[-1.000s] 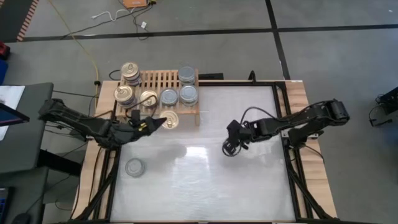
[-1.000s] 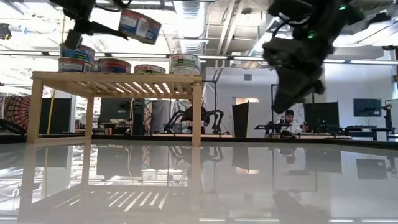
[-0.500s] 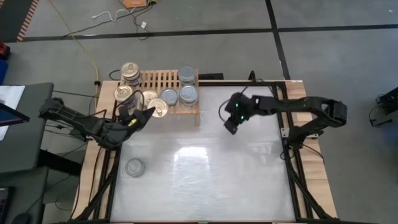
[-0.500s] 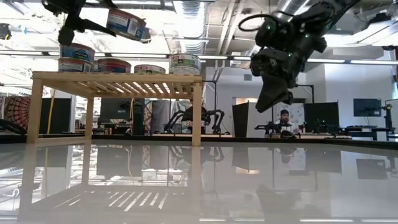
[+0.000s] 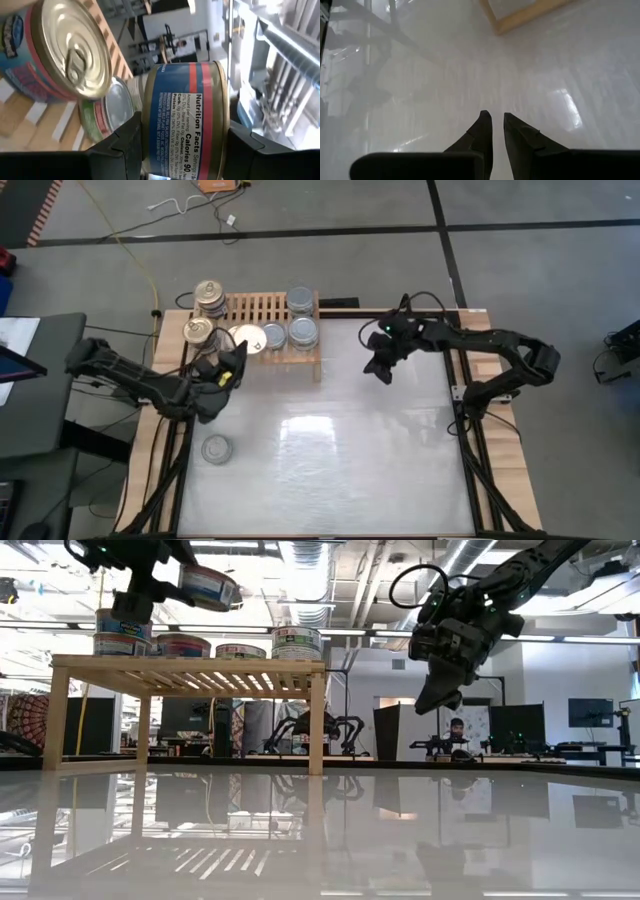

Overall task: Stack canned seafood by type on shelf
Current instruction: Stack the blue tuna can on top of the bottom right blue tuna can on the shelf

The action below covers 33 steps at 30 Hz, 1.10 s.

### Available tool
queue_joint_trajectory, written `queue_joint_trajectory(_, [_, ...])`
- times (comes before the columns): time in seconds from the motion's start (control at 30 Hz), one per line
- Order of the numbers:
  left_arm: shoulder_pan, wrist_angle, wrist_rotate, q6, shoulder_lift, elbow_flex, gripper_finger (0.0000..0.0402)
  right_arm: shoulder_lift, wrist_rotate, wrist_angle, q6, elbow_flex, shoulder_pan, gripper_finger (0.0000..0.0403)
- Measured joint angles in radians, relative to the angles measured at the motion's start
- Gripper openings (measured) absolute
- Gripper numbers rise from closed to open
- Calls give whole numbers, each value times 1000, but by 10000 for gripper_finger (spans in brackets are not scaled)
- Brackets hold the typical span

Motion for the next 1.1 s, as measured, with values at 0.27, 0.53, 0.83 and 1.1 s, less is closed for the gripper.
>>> queue_joint_trajectory(0.27, [88,8,-1,-8,-50,0,190,0,-1,0,-1,0,17,74])
queue_joint_trajectory(0.53, [140,-44,9,-6,-97,0,187,0,0,19,-1,0,20,74])
queue_joint_trajectory(0.83, [162,-244,89,-258,-84,0,188,0,0,36,6,0,20,74])
queue_joint_trajectory(1.1, [165,-325,131,-356,-79,0,189,0,0,30,7,0,21,74])
